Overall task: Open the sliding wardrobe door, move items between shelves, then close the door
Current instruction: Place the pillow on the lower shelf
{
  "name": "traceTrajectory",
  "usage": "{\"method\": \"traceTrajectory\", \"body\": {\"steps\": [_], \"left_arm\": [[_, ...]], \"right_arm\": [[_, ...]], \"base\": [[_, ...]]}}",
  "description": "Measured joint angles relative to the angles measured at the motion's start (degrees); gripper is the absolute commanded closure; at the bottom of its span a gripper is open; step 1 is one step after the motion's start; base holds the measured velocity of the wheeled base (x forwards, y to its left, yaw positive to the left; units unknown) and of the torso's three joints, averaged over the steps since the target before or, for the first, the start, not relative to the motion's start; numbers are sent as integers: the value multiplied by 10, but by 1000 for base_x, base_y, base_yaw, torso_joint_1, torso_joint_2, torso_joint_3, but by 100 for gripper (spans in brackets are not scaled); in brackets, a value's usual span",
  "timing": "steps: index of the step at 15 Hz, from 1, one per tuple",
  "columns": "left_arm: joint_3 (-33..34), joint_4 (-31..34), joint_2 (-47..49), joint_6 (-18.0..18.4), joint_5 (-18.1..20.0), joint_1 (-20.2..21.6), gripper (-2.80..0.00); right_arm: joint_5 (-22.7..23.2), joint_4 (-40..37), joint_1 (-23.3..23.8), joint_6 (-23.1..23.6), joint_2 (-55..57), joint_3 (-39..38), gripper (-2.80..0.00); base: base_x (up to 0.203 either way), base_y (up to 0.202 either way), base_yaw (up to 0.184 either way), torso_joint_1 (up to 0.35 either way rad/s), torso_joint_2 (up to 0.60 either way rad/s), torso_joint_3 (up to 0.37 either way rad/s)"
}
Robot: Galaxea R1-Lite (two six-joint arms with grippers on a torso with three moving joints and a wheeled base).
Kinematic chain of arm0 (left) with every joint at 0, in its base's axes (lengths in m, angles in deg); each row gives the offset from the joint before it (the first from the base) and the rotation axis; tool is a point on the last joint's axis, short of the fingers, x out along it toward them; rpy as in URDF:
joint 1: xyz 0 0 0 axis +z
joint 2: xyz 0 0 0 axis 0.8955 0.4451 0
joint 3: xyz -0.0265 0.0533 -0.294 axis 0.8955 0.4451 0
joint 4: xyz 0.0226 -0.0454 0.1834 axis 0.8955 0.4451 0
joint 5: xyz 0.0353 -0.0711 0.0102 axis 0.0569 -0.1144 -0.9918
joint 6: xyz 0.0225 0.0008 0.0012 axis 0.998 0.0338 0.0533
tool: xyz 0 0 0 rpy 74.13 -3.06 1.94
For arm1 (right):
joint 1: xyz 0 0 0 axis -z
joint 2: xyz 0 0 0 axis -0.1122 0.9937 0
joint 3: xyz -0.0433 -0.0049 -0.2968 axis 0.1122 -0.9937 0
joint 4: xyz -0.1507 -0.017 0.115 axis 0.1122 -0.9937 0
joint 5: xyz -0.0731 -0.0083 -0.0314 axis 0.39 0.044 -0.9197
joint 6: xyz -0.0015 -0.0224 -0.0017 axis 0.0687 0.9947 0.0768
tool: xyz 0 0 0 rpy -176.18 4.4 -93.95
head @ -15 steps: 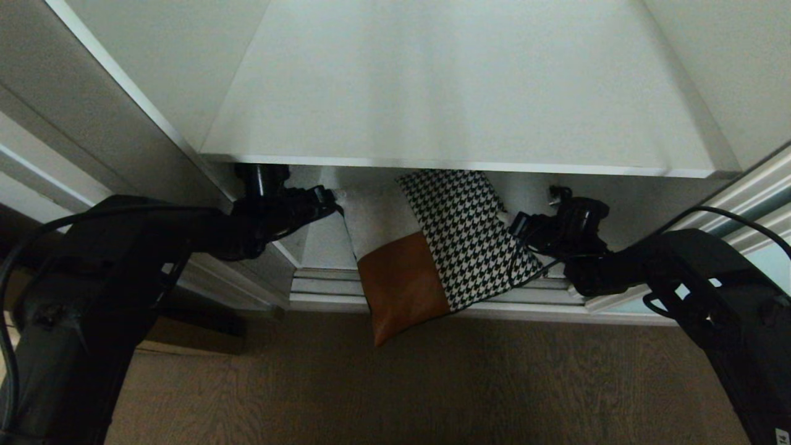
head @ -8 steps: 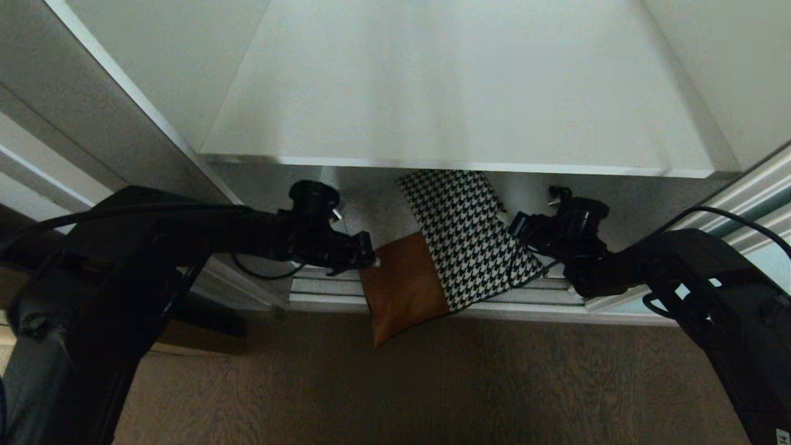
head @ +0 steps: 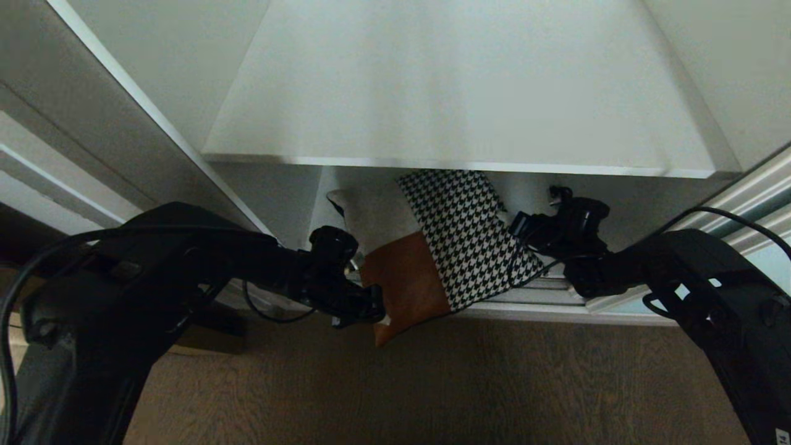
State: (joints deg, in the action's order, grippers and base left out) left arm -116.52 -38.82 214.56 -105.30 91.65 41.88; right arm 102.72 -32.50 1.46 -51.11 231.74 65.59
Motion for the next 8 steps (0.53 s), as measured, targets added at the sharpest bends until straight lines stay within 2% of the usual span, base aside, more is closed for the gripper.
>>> {"method": "traceTrajectory", "body": {"steps": [2,4,6,8], "left_arm": [[-25,5,19,16,-22,-13,0],[-62,13,51,40,-66,-25,0],[-108,27,85,67,-129,-42,0],[-143,47,109,98,-157,-48,0]], "right_arm": [[0,-1,0,0,-1,-1,0],[0,0,0,0,-3,-1,0],[0,-1,0,-1,-6,-3,0],[1,-1,0,-2,-9,-4,0]], "base": [[0,0,0,0,0,0],[0,0,0,0,0,0],[0,0,0,0,0,0],[0,0,0,0,0,0]]}}
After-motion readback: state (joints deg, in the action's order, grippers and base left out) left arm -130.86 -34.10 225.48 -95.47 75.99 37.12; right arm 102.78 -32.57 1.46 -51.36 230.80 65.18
